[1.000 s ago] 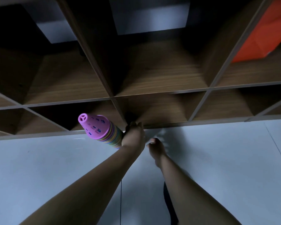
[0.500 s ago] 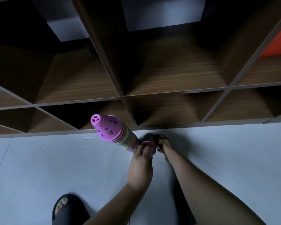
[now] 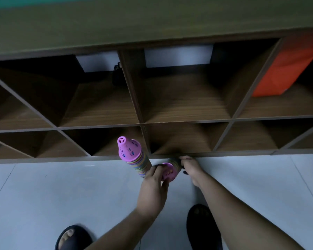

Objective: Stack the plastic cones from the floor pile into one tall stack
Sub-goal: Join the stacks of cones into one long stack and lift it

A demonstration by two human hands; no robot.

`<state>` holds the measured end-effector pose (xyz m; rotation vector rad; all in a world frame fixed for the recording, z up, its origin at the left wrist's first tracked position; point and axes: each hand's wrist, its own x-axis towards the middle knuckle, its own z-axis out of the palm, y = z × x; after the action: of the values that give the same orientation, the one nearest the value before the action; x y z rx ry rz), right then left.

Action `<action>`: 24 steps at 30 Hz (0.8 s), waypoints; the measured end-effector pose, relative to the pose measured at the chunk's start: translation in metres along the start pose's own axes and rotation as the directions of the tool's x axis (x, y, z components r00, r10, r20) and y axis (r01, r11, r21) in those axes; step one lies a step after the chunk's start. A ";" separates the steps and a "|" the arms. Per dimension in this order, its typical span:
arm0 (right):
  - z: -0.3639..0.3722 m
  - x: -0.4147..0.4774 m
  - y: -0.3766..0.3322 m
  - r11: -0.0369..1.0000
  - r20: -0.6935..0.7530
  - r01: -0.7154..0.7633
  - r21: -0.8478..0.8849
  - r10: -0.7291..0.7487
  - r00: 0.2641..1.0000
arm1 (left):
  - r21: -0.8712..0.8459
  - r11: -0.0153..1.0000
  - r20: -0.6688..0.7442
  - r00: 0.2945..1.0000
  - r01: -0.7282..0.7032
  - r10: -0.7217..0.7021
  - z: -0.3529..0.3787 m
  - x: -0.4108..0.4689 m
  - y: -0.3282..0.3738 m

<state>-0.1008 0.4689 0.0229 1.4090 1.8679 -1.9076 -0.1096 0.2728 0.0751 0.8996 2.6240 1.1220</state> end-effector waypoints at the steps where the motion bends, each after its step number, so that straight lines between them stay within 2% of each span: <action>1: -0.006 -0.011 -0.012 0.999 0.001 0.038 -0.019 -0.038 0.999 | -0.018 0.999 -0.011 1.000 -0.026 0.026 -0.012 0.004 0.010; 6: -0.033 -0.060 -0.072 0.969 -0.015 0.180 -0.171 -0.185 0.983 | -0.058 0.990 -0.068 0.990 -0.125 0.121 -0.079 0.024 0.063; 11: -0.048 -0.125 -0.138 0.909 0.043 0.328 -0.256 -0.328 0.944 | -0.093 0.976 -0.182 0.968 -0.195 0.175 -0.157 0.037 0.121; 18: -0.042 -0.217 -0.188 0.911 0.085 0.386 -0.143 -0.377 0.922 | -0.249 0.931 -0.242 0.948 -0.267 0.207 -0.259 0.030 0.166; 24: -0.010 -0.226 -0.192 0.929 0.124 0.369 -0.031 -0.363 0.924 | -0.316 0.917 -0.225 0.958 -0.242 0.176 -0.296 0.039 0.156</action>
<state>-0.0948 0.4091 0.3132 0.9575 2.2301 -2.0230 -0.1731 0.1997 0.3979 1.0588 2.3957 1.7347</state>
